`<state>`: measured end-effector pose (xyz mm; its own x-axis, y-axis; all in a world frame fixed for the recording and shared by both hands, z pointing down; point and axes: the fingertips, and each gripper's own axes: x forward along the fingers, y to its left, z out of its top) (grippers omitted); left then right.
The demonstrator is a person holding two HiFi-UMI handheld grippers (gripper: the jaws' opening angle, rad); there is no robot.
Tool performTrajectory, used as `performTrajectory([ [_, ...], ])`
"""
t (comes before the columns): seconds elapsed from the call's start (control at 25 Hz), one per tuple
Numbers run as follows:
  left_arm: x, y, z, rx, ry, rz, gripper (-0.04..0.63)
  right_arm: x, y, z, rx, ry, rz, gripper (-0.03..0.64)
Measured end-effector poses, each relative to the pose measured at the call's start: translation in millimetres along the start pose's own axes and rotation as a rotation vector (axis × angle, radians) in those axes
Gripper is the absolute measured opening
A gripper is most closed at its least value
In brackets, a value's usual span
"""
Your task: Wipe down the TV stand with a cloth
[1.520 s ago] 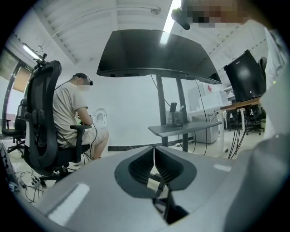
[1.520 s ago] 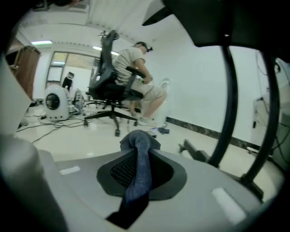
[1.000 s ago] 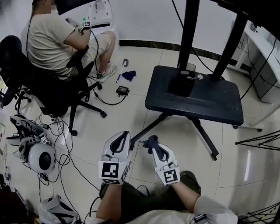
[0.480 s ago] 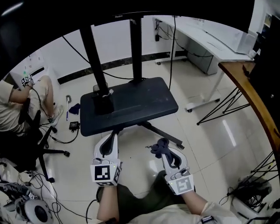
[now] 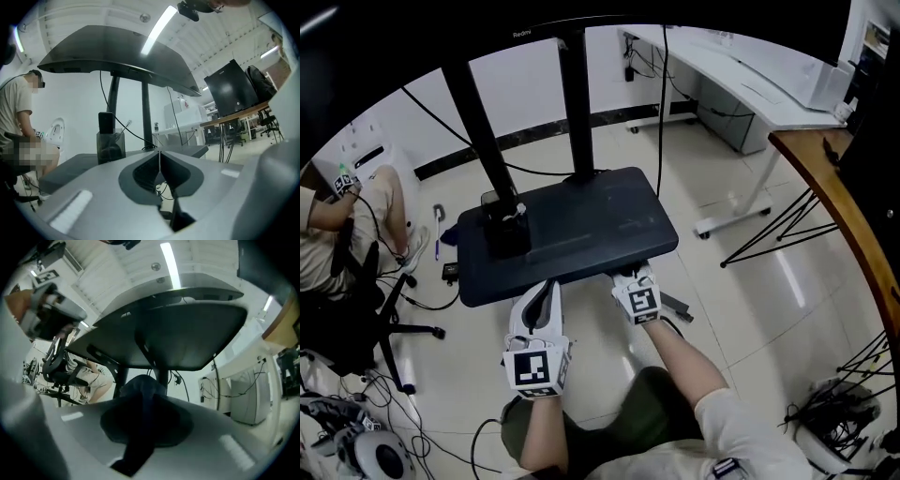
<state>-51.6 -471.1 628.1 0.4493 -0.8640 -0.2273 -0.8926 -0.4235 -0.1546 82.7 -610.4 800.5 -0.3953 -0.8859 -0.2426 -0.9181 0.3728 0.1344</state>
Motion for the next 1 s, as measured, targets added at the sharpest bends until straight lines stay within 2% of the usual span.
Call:
performTrajectory([
  [0.04,-5.2,3.8,-0.5,0.003,0.001,0.009,0.117,28.8,-6.4,0.4,-0.019,-0.044,0.006,0.052],
  [0.12,-14.4,12.4,0.4,-0.002,-0.001,0.023,0.117,65.0,-19.6,-11.4,-0.004,-0.047,0.005,0.052],
  [0.36,-26.7,37.0,3.1,0.025,-0.022,0.045,0.117,96.9,-28.2,-42.2,-0.015,-0.009,0.014,0.052],
  [0.44,-29.4,36.7,2.3,0.027,-0.016,0.042,0.117,99.0,-19.4,-85.5,-0.014,0.05,0.028,0.052],
  [0.48,-30.9,33.8,2.8,0.031,-0.015,0.033,0.118,97.5,-13.7,-121.5,-0.01,0.104,0.034,0.052],
  [0.64,-35.3,18.6,11.5,0.038,-0.06,-0.006,0.123,72.6,8.2,-305.5,0.025,0.383,0.07,0.051],
  [0.68,-37.7,18.4,11.5,0.043,-0.069,-0.007,0.121,65.5,15.5,-339.5,0.039,0.429,0.076,0.051],
  [0.8,-47.9,26.9,0.9,0.056,-0.058,0.017,0.123,58.5,33.4,-380.9,0.036,0.473,0.087,0.051],
  [0.88,-51.0,30.0,-7.8,0.056,-0.039,0.026,0.121,62.3,34.8,-390.1,0.036,0.492,0.088,0.052],
  [1.0,-50.5,27.1,-11.9,0.063,-0.036,0.012,0.123,49.4,16.2,-401.2,0.068,0.529,0.042,0.052],
])
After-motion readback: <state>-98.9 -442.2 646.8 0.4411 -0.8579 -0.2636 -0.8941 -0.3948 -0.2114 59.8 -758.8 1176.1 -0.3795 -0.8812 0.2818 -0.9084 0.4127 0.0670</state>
